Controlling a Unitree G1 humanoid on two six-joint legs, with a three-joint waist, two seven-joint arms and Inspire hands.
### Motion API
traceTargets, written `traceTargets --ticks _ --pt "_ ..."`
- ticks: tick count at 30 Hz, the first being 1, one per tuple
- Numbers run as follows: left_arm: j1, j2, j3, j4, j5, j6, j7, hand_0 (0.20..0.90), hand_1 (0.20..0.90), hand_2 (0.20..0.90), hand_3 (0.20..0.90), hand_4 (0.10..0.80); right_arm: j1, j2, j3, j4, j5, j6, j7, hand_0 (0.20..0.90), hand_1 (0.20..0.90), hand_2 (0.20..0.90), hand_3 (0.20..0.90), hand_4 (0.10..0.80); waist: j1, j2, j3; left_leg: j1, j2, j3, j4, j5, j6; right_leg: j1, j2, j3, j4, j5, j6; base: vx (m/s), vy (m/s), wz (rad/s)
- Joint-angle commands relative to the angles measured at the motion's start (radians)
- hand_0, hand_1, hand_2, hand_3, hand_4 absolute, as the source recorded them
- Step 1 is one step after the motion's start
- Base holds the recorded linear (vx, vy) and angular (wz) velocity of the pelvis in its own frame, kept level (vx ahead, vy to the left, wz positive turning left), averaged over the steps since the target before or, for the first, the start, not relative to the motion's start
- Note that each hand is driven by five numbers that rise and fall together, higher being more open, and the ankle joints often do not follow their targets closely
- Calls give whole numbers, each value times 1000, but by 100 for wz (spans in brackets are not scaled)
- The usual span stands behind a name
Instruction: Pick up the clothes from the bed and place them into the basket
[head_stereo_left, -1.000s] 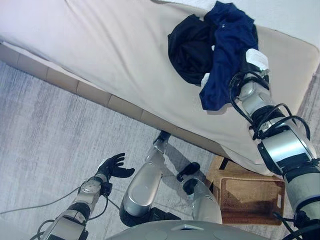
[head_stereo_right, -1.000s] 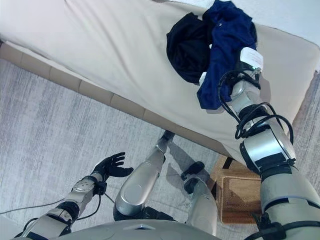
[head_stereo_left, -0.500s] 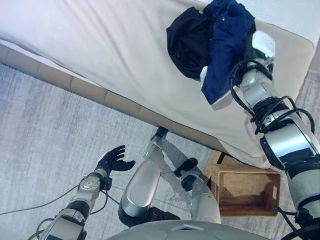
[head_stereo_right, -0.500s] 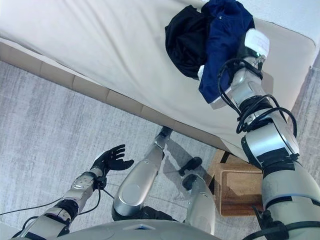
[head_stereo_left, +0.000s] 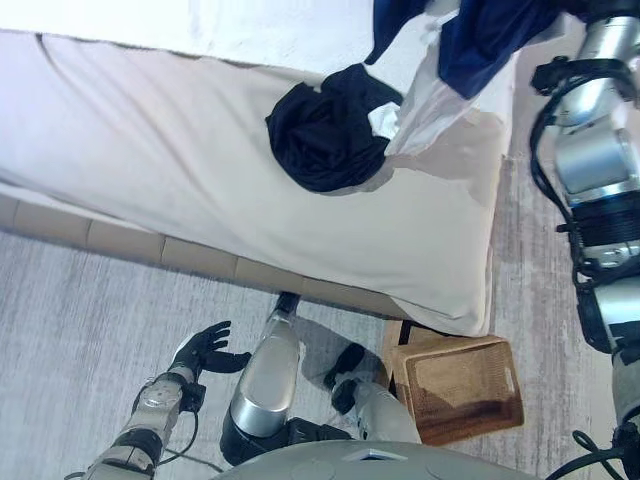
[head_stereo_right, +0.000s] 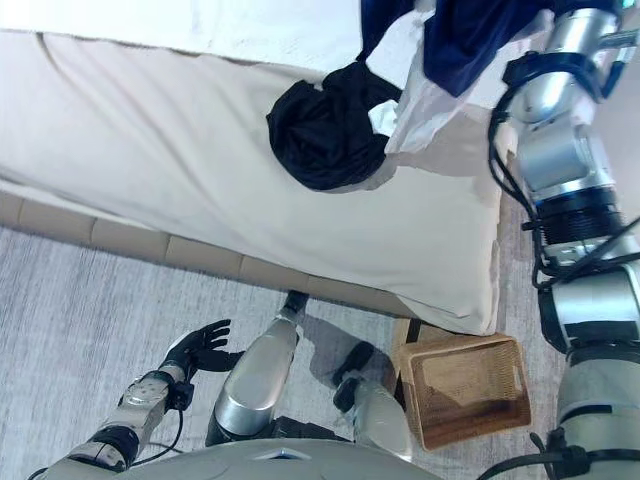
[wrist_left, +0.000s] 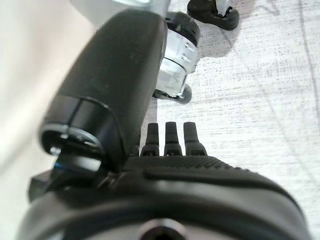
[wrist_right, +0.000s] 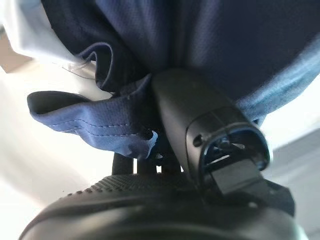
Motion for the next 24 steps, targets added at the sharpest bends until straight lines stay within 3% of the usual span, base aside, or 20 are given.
traceTargets --ticks 1,8,11,17,24 --pt "89 -23 -61 85 56 15 -9 900 900 900 900 800 59 -119 8 -66 -60 -46 7 300 300 300 200 100 -52 36 -319 175 6 51 -172 -95 61 -8 52 32 38 -2 5 39 -6 -24" --pt "70 -41 -59 93 66 58 -20 900 900 900 900 800 85 -138 9 -65 24 -100 177 300 300 300 200 100 -84 39 -366 229 9 77 -194 -99 48 36 58 47 -4 -4 -1 31 11 -13" --pt "76 -57 -51 96 67 76 -25 900 900 900 900 800 100 -109 33 -81 87 -192 322 300 300 300 200 100 -80 36 -376 246 8 77 -193 -102 41 58 61 40 -24 -7 -10 59 50 -10" --pt "95 -59 -47 119 82 85 -21 900 900 900 900 800 69 -34 104 -41 225 -253 490 300 300 300 200 100 -43 19 -362 251 8 68 -198 -93 29 85 60 6 -69 16 -13 28 25 6" --pt "99 -33 -54 120 88 97 -16 900 900 900 900 800 -22 56 188 66 278 -219 507 300 300 300 200 100 20 9 -331 228 8 34 -208 -66 19 95 56 -56 -76 18 -15 -8 7 25"
